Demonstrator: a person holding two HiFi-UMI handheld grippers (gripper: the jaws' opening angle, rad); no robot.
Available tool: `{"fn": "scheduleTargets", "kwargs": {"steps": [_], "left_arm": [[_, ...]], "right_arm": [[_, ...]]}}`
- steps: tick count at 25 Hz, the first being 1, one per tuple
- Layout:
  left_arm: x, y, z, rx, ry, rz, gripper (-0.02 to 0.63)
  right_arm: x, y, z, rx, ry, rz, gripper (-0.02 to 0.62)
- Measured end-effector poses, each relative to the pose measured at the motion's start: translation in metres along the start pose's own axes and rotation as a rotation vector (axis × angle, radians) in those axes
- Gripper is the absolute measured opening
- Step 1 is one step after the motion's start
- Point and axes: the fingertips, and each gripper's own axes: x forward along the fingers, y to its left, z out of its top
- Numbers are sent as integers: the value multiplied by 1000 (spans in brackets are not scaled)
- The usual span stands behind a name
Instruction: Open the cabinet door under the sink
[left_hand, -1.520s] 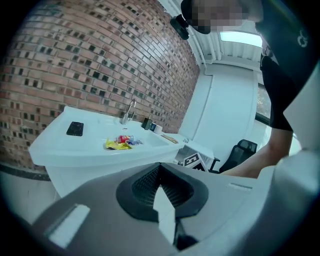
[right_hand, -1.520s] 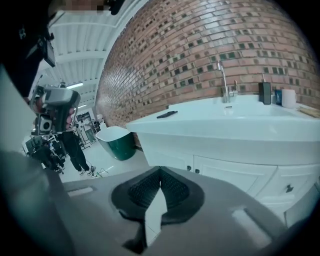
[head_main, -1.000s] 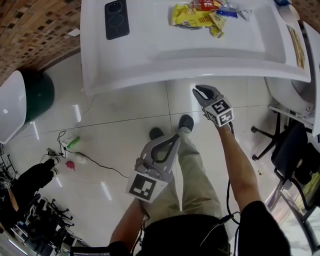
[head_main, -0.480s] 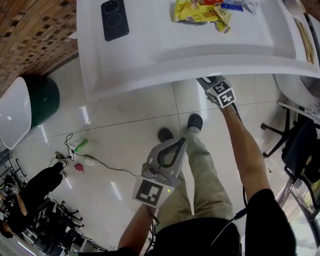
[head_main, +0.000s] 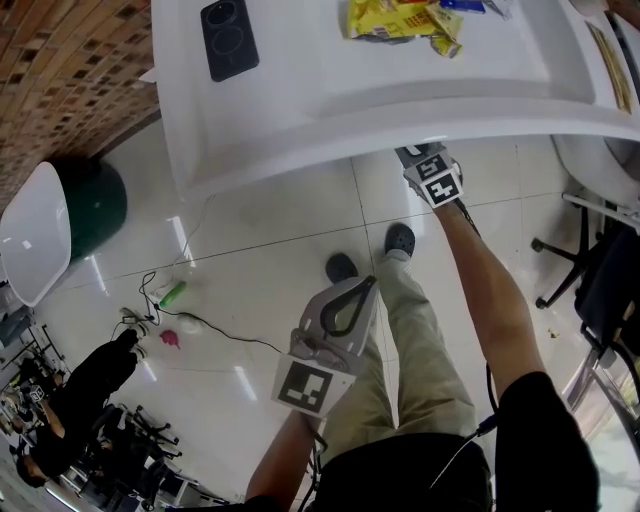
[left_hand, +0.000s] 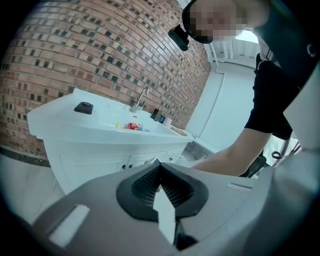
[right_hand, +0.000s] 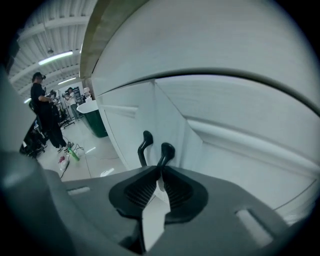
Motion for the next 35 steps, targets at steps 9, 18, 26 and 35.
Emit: {"fn": "scheduleTargets", "kwargs": {"steps": [9,18,26,35], "left_arm": [[-15,-8,-4,21,11,-28,17],[-24,-29,-16,66,50,-93,17],[-20,-57,-21,114,86,-172,17],[-9,-89,-28,166,126,-250,17]], "right_arm": [[-19,14,-18,68,-16,-64,31],[-51,33,-50,93,-21,-105,31],[-78,40,-73,120,-22,-131,31],[-110,42,-107,128,-14,-131,31]]}}
